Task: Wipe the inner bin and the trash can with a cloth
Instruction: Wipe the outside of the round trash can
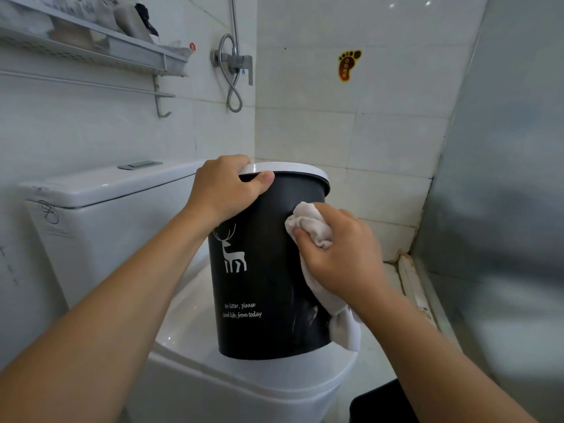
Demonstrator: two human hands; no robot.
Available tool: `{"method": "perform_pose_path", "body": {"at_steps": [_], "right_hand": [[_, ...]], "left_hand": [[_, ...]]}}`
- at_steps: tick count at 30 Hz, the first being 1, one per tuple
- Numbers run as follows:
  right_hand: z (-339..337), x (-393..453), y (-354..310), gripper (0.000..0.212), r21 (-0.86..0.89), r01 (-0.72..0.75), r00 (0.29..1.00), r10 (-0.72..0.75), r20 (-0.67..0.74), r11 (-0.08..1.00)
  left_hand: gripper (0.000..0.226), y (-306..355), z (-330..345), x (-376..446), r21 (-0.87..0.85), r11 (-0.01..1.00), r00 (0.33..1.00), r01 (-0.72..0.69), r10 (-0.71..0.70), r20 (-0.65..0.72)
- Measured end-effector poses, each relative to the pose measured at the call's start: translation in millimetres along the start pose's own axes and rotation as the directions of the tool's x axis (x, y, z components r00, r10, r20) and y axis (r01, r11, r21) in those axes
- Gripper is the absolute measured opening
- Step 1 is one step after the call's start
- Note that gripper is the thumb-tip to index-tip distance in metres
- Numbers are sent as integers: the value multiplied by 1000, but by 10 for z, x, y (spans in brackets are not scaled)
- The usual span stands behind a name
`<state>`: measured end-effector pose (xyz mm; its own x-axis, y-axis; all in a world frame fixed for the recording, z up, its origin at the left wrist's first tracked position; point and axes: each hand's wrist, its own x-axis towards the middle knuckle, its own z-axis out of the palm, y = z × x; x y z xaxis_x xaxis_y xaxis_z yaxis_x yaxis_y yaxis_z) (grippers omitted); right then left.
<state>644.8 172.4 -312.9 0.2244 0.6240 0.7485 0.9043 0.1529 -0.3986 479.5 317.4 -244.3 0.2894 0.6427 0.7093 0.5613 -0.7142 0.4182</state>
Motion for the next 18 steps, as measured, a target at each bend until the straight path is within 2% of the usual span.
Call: {"method": "perform_pose_path", "body": {"at_steps": [2, 4, 6, 8, 12, 14, 16, 18], "right_hand": [[1, -28, 9, 15, 23, 65, 997, -66, 42, 998], [-64, -51, 11, 19, 32, 139, 970, -142, 197, 990], [-124, -37, 10, 29, 14, 162, 936, -158, 316, 987], [-130, 6, 26, 31, -6, 144, 954, -137, 266, 990], [-52, 53, 79, 16, 21, 30, 999, -30, 11, 999], [-25, 45, 102, 16, 26, 4, 1000, -4, -17, 1000], [-27, 27, 124, 16, 50, 2, 1000, -2, -11, 999], [-38, 0, 128, 15, 84, 10, 1000, -11, 7, 996]], "left_hand": [[53, -44, -6, 4, -33, 999, 1000, 15, -15, 4], [54, -107, -18, 15, -67, 997, 999, 37, -37, 4], [56, -150, -24, 19, -76, 996, 999, 44, -44, 3], [55, -151, -28, 9, -66, 997, 1000, 30, -30, 0], [54, -129, -28, -35, -70, 997, 999, -29, 30, 14], [42, -113, -11, -49, -54, 996, 996, -69, 71, 45], [35, -125, 20, -41, 40, 990, 988, -137, 134, 71], [54, -119, 62, -38, 138, 963, 973, -232, 226, 57]]}}
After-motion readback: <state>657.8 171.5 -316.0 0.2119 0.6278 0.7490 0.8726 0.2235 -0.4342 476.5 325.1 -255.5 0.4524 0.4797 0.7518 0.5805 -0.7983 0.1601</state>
